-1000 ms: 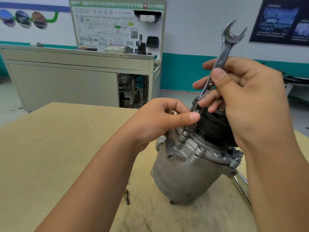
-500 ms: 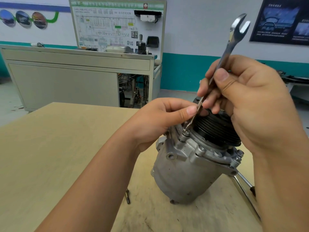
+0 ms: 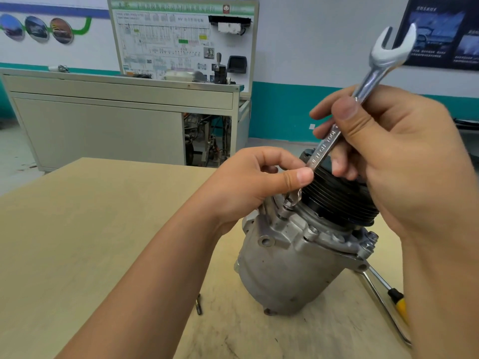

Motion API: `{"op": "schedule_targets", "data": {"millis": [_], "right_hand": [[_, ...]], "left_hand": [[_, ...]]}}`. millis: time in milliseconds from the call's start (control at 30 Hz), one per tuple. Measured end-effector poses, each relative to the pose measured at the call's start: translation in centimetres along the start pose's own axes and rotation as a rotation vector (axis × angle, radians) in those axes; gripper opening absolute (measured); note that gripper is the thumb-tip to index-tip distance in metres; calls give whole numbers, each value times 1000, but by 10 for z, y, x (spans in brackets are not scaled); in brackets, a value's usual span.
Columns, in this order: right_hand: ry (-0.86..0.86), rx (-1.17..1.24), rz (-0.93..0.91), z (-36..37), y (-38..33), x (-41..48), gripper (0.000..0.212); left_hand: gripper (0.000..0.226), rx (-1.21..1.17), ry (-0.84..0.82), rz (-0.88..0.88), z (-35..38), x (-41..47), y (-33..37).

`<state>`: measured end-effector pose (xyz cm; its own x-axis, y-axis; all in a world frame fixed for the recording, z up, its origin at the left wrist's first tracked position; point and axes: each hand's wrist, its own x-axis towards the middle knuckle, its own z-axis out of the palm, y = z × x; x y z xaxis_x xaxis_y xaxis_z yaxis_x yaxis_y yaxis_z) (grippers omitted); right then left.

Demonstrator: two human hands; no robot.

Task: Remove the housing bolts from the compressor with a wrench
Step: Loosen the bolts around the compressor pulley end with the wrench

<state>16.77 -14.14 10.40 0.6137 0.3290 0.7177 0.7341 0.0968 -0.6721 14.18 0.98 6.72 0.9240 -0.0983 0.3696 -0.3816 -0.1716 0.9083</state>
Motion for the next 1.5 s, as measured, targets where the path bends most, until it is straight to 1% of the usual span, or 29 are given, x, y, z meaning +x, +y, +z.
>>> {"op": "schedule_targets", "data": {"millis": [200, 300, 400, 567, 667, 733, 867, 967, 1033, 1067, 1167, 1200, 1367, 1433, 1500], "right_hand": [[48, 28, -15, -7, 2, 0, 9], [51, 58, -12, -9, 4, 0, 10], [59, 56, -13, -10, 4, 0, 14], [46, 76, -1, -11, 5, 0, 14], [41, 90, 12, -11, 5, 1, 12], [41, 82, 22, -10, 5, 1, 12], [47, 94, 68, -10, 9, 2, 18], [64, 91, 89, -7, 11, 3, 11], [77, 56, 80, -6, 14, 4, 11], [87, 29, 71, -6, 16, 5, 14], [105, -10, 59, -5, 19, 5, 38], [109, -5, 54, -5, 19, 6, 43], [143, 37, 62, -4, 20, 6, 45], [150, 31, 57, -2, 18, 5, 36], [174, -65, 19, 1, 17, 4, 17]], "left_hand": [[2, -32, 21, 0, 4, 0, -1], [3, -69, -9, 9, 3, 1, -2], [16, -99, -18, 11, 3, 1, -3], [19, -132, -32, 2, 4, 0, -1], [16, -102, -2, 0, 4, 0, -1], [7, -71, 17, 3, 5, 0, 0], [11, 7, 108, 22, 4, 1, 1], [14, 76, 121, 14, 4, 0, 2], [16, 106, 123, 12, 4, 0, 1], [17, 126, 129, 11, 4, 0, 1], [17, 170, 148, 19, 2, 1, 1], [17, 175, 151, 28, 2, 1, 1], [16, 175, 146, 84, 1, -1, 0], [15, 176, 146, 91, 1, 0, 0], [14, 185, 159, 93, 0, 1, -1]]}}
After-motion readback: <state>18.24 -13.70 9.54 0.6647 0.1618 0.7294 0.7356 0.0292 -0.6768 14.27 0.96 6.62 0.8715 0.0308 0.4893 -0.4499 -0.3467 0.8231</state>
